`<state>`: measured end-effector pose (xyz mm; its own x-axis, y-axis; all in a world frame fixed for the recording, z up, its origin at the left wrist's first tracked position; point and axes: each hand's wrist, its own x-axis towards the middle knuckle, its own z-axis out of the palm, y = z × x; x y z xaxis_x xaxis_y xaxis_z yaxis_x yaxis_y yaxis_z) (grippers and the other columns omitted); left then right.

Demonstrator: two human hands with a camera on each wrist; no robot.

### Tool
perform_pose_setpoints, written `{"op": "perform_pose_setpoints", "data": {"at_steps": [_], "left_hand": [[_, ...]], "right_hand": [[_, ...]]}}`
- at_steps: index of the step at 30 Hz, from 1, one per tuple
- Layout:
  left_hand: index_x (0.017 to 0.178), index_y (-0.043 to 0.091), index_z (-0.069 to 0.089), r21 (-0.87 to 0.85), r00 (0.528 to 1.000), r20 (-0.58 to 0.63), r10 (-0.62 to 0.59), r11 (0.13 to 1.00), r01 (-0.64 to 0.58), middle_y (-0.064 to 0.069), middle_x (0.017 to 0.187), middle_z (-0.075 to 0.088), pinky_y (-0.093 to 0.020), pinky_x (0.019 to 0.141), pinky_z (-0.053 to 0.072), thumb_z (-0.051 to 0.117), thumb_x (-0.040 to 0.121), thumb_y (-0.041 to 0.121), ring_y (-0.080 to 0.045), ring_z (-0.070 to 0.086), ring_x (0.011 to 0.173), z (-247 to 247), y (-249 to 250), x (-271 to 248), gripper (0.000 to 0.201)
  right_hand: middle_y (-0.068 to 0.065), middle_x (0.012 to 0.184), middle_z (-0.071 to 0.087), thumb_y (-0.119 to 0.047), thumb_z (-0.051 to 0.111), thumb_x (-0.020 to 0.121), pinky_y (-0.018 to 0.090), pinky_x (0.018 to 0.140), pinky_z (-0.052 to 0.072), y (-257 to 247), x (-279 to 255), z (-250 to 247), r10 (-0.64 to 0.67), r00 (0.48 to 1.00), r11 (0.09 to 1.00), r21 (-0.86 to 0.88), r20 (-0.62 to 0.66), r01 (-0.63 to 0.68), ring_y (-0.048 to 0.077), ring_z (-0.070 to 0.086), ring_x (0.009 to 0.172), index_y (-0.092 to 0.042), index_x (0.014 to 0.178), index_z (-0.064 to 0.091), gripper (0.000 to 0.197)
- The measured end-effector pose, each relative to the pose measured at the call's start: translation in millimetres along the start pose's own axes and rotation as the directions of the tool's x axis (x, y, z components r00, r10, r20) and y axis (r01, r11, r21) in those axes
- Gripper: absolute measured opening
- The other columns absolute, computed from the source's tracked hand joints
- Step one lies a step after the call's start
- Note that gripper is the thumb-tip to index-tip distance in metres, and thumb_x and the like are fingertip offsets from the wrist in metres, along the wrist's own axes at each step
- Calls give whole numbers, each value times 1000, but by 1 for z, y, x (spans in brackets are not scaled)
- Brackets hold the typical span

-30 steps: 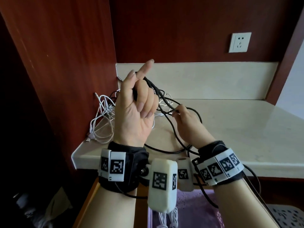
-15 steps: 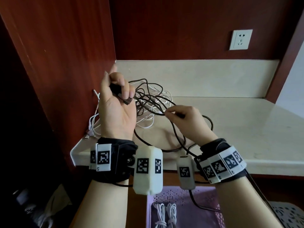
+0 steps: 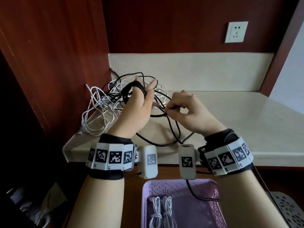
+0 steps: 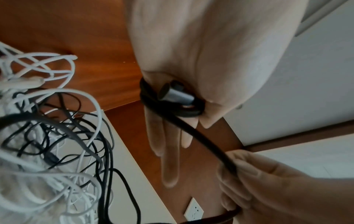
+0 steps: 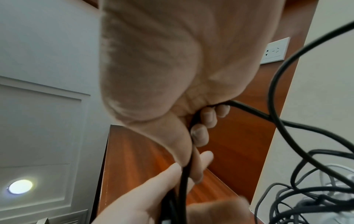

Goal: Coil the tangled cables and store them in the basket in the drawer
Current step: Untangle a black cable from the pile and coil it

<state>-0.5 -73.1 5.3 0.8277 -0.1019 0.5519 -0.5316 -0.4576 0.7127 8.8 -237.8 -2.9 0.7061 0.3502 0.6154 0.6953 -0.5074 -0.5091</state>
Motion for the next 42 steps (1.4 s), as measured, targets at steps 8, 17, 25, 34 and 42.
{"op": "perform_pose_setpoints", "data": {"at_steps": [8, 17, 25, 34, 42], "left_hand": [[92, 3, 44, 88, 959, 252, -132, 990, 113, -15, 57, 64, -26, 50, 38, 32, 102, 36, -21, 48, 35, 5, 1, -4, 37], [67, 13, 62, -122, 822, 565, -69, 979, 165, 3, 34, 30, -15, 36, 17, 26, 87, 61, -13, 20, 29, 9, 12, -13, 64], [93, -14, 50, -95, 788, 608, -100, 976, 198, 3, 36, 31, -15, 35, 15, 43, 97, 36, -13, 20, 30, 6, 5, -13, 51], [83, 1, 52, -283, 809, 574, -128, 895, 343, 2, 37, 27, -14, 37, 5, 35, 100, 13, -11, 16, 27, 8, -2, -9, 27], [68, 8, 41, -641, 952, 273, -139, 711, 288, 5, 32, 23, -11, 35, 6, 32, 102, 15, -6, 11, 25, -8, -9, 3, 35]], "right_hand": [[-3, 76, 50, 3, 60, 84, 19, 64, 39, -1, -1, -3, 23, 1000, 950, 310, 9, -24, 9, 44, 65, -26, 98, 39, 38], [10, 70, 42, 2, 41, 85, 27, 52, 37, -1, -1, -1, 47, 998, 815, 578, 28, -55, 23, 39, 60, -15, 108, 39, 28], [5, 79, 43, 2, 39, 83, 17, 58, 39, -4, 1, -1, 28, 999, 770, 636, 46, -51, 10, 41, 65, -12, 113, 33, 33], [7, 91, 51, -6, 43, 90, 23, 69, 41, -2, 3, 6, 26, 1000, 874, 486, -7, -19, 11, 48, 75, -15, 111, 42, 23], [5, 128, 46, -38, 64, 85, 36, 102, 31, 4, 2, -18, 417, 909, 844, -367, -12, -392, 25, 37, 122, -15, 138, 40, 62]]}}
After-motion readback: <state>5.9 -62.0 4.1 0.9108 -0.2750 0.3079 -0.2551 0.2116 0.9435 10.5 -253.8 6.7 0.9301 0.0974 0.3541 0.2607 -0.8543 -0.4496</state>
